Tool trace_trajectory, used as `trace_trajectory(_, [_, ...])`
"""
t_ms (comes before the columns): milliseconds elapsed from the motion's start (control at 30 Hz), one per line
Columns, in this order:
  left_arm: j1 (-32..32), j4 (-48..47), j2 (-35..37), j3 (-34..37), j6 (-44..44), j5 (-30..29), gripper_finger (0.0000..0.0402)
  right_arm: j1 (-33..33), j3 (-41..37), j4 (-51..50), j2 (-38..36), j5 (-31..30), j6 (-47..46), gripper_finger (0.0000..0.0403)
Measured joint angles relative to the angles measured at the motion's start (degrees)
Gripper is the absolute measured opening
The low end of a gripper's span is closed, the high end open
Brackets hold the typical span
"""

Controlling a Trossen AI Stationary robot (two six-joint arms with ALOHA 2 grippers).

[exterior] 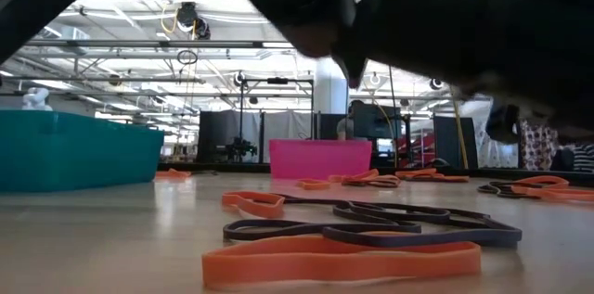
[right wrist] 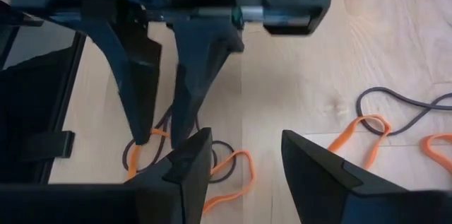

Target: Sort rubber bands into baskets

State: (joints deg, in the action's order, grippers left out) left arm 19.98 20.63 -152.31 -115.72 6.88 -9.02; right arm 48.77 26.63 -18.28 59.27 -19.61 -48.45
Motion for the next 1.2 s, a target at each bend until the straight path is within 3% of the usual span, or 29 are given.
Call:
trace_trajectory(267, [0.00, 4.37, -4.61, -1.16, 2.64, 0.63, 0.0114, 0.00, 0.00, 0.02, 0.02, -0.01, -0.20, 0.0164])
trace_trajectory(567, [0.00, 3.31, -4.85, -1.27, 3.30, 0.24, 0.0114, 0.00, 0.00, 0.04, 0.00, -0.03, -0.37, 0.0164])
trace_trajectory(900, [0.04, 2.44, -4.85, -1.27, 3.18, 4.25, 0.0112, 0.00, 0.00, 0.02, 0.02, -0.05, -0.24, 0.0164])
trace_trajectory(1033, [0.07, 2.45, -4.84, -1.27, 3.15, 4.28, 0.0083, 0.00, 0.00, 0.03, 0.02, -0.05, -0.32, 0.0164])
trace_trajectory(1200, [0.07, 2.46, -4.85, -1.27, 3.16, 4.28, 0.0016, -0.01, 0.00, 0.04, 0.02, -0.05, -0.60, 0.0164])
